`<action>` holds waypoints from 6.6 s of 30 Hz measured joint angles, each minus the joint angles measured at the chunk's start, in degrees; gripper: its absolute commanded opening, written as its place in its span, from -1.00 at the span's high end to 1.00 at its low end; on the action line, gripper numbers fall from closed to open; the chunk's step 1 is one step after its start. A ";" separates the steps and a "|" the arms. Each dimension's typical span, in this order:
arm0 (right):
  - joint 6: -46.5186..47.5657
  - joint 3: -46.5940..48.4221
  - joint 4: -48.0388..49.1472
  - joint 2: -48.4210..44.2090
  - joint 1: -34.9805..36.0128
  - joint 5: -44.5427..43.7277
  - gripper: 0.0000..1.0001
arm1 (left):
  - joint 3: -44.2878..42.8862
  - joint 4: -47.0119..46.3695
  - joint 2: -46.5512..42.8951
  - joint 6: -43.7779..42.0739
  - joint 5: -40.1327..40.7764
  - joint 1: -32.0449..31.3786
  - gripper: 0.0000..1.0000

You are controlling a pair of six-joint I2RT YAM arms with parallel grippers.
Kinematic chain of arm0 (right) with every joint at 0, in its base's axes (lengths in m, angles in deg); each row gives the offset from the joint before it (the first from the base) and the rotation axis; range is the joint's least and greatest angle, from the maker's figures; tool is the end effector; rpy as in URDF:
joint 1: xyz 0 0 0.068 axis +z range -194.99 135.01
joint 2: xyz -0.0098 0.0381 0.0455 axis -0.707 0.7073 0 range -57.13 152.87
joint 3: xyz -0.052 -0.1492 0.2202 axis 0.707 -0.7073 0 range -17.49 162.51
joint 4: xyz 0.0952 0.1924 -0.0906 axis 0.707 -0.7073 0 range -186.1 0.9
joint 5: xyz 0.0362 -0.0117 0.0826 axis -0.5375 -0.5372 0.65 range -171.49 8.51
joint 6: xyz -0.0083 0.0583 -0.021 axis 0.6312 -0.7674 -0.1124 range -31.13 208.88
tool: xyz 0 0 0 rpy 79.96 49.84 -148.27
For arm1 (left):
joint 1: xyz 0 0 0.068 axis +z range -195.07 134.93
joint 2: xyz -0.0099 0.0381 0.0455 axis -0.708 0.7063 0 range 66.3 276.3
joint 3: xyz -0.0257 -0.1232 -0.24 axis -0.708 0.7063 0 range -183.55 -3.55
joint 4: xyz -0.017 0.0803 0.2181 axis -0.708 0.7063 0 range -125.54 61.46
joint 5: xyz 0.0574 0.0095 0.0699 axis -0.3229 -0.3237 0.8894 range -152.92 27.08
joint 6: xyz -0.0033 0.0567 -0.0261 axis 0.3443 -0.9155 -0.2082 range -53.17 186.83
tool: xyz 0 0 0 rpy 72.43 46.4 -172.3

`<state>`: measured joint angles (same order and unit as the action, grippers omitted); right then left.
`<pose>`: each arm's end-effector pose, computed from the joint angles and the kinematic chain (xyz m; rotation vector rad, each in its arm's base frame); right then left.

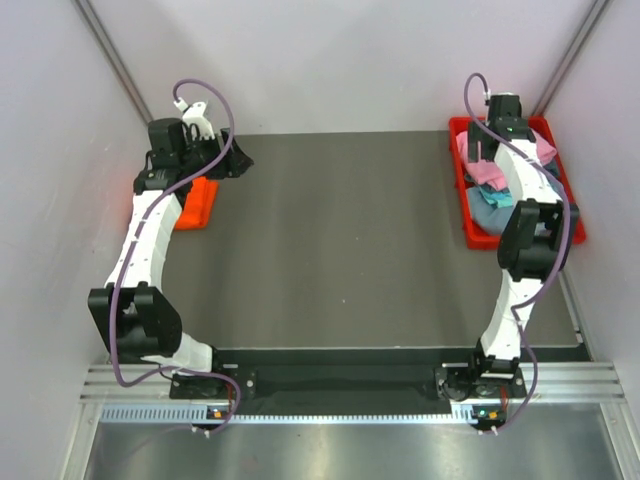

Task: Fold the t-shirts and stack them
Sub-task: Grab the tshirt from the pile, then move the tshirt to the center of the board, then flatten the tshirt out

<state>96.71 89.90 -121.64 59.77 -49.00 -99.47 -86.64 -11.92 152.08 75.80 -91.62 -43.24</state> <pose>0.4465 -0.0460 0.2911 0.0848 2.3038 -0.4674 0.3221 -0.0127 0.3735 0.1278 2.0139 -0.5860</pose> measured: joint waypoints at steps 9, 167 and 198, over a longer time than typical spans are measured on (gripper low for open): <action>2.73 4.92 1.84 6.23 -0.42 0.48 -0.54 | -0.04 0.15 2.38 -1.18 0.55 0.00 -0.42; 11.80 -21.16 2.95 -23.54 32.46 28.52 -0.39 | -7.48 6.75 6.64 1.57 -0.74 -14.14 0.40; 11.85 -3.96 -3.23 2.12 46.29 46.29 -0.33 | 4.76 7.58 1.11 8.79 11.10 0.57 -0.34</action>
<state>108.56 85.95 -124.87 61.89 -2.71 -53.18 -81.88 -4.34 153.19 84.59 -80.52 -42.68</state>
